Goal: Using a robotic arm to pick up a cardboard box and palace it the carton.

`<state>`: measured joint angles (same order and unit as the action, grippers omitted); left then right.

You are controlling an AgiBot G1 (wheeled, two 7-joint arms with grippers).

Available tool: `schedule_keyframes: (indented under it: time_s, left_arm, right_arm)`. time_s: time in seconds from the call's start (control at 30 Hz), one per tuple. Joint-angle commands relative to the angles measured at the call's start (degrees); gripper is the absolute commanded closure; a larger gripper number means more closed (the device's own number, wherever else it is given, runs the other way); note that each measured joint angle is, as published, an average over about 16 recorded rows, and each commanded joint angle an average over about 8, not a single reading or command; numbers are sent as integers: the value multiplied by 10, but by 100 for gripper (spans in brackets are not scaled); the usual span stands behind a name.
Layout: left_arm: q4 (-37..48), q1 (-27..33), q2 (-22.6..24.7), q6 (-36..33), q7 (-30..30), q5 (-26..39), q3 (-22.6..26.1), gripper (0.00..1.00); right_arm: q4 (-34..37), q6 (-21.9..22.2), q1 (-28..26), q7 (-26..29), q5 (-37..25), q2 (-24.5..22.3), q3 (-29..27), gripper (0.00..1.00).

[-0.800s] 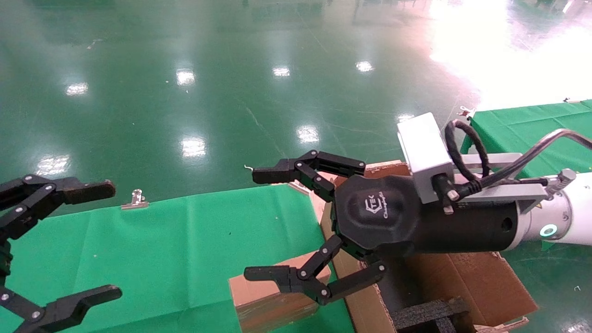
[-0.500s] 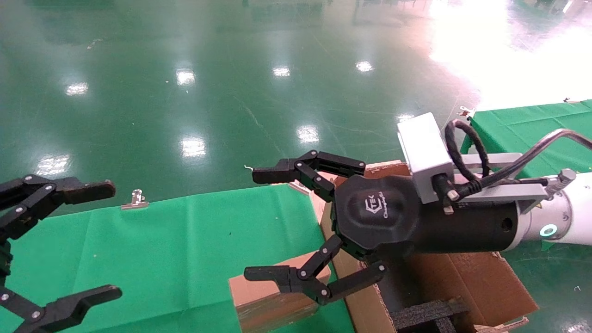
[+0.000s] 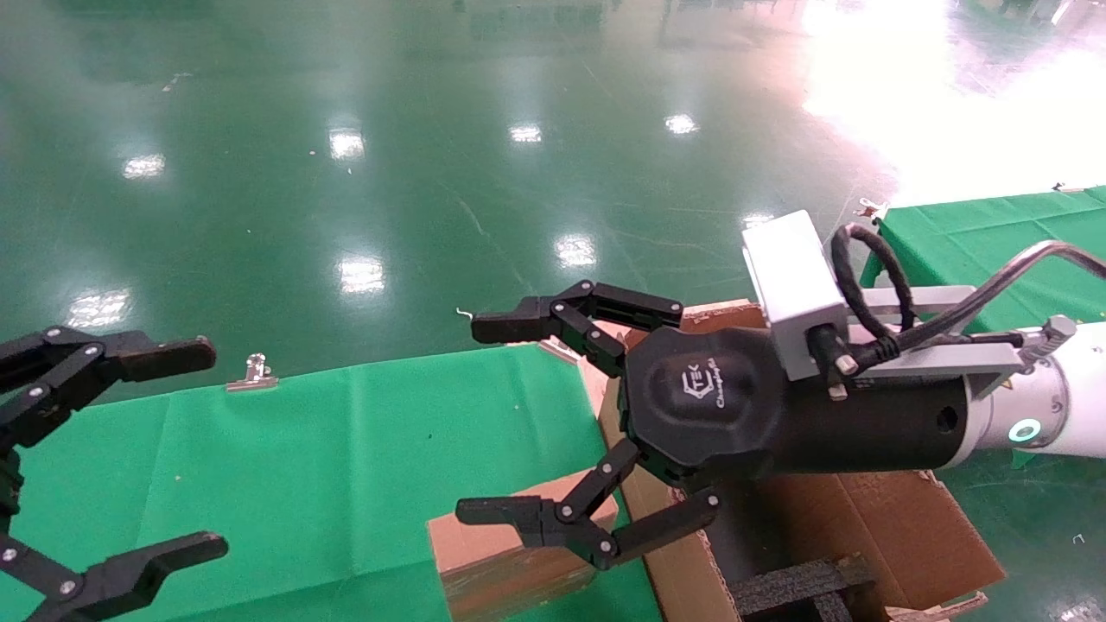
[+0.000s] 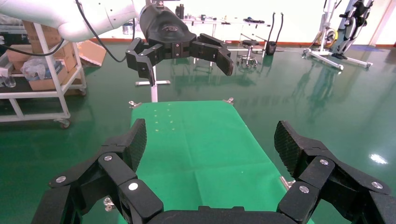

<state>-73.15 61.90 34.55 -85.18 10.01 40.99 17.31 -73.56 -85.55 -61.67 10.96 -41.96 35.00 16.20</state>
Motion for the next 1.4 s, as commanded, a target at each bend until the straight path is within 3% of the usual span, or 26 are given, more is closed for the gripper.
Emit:
schedule_keyframes:
  time_s: [0.03, 0.33, 0.67, 1.03, 1.4]
  left_arm:
    - [0, 0, 0, 0, 0, 0, 0, 100]
    - [0, 0, 0, 0, 0, 0, 0, 100]
    - [0, 0, 0, 0, 0, 0, 0, 100]
    - [0, 0, 0, 0, 0, 0, 1, 100]
    - [0, 0, 0, 0, -1, -1, 1, 100]
  right_arm:
    - [0, 0, 0, 0, 0, 0, 0, 0]
    - [5, -5, -11, 2, -26, 3, 14, 0]
    - [33, -17, -84, 23, -174, 26, 83, 0]
    - [80, -45, -187, 29, -335, 94, 183, 0]
    - [125, -49, -273, 6, -434, 167, 289, 0]
